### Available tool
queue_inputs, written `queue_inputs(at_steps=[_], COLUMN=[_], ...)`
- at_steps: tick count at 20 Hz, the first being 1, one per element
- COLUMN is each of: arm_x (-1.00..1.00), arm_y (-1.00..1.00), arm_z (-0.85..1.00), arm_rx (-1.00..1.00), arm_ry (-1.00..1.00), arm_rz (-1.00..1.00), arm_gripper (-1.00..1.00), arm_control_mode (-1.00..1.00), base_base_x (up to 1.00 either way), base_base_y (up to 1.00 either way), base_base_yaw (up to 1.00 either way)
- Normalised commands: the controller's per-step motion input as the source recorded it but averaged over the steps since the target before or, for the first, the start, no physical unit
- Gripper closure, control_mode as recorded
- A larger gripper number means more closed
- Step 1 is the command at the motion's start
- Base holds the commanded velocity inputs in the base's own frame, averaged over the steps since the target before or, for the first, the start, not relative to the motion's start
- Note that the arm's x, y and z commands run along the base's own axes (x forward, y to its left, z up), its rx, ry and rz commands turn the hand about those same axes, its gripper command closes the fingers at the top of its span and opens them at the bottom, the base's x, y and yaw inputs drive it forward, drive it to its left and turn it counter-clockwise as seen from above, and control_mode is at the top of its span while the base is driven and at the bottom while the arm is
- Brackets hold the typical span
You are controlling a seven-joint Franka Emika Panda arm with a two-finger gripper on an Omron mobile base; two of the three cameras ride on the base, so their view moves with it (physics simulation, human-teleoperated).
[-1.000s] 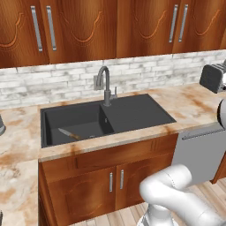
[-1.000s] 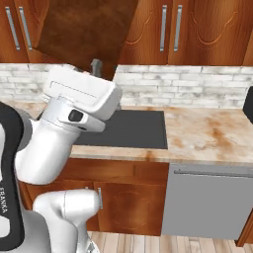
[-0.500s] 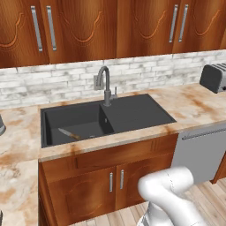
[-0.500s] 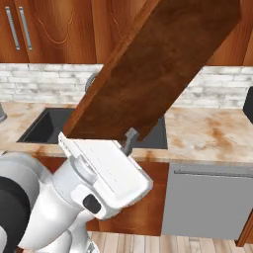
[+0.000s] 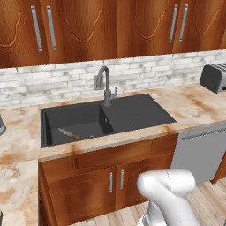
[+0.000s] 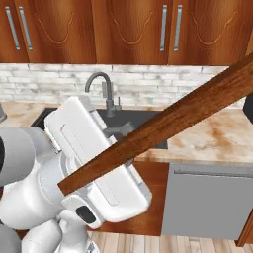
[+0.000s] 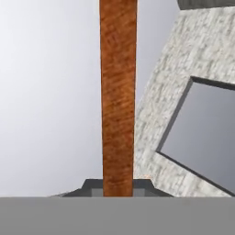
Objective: Move the cutting board and knife to the sink. Then move spray from the cabinet to the counter.
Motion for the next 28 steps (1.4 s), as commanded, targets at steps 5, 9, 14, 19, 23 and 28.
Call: queue_inputs(at_steps=[5,9,14,19,23,28], arm_x=[0.05,0.01,0.00,0.00,0.03,0.04], arm_y=[0.88,0.73,0.38,0.31,0.51,0.74], arm_z=[0.67,0.24,0.01,0.13,0.29,0.25], arm_rx=[0.26,0.40,0.59,0.66,0.61,0.55], arm_ry=[-0.41,-0.55,-0.64,-0.52,-0.32,-0.26], arm_rz=[0.01,0.14,0.25,0.23,0.15,0.13], arm_gripper=[1.00,1.00,1.00,1.00,1.00,1.00], arm_control_mode=[-1.00,-1.00,-1.00,-1.00,-1.00,-1.00], base_base_x=[0.00,0.00,0.00,0.00,0.00,0.00], base_base_y=[0.00,0.00,0.00,0.00,0.00,0.00], base_base_yaw=[0.00,0.00,0.00,0.00,0.00,0.00])
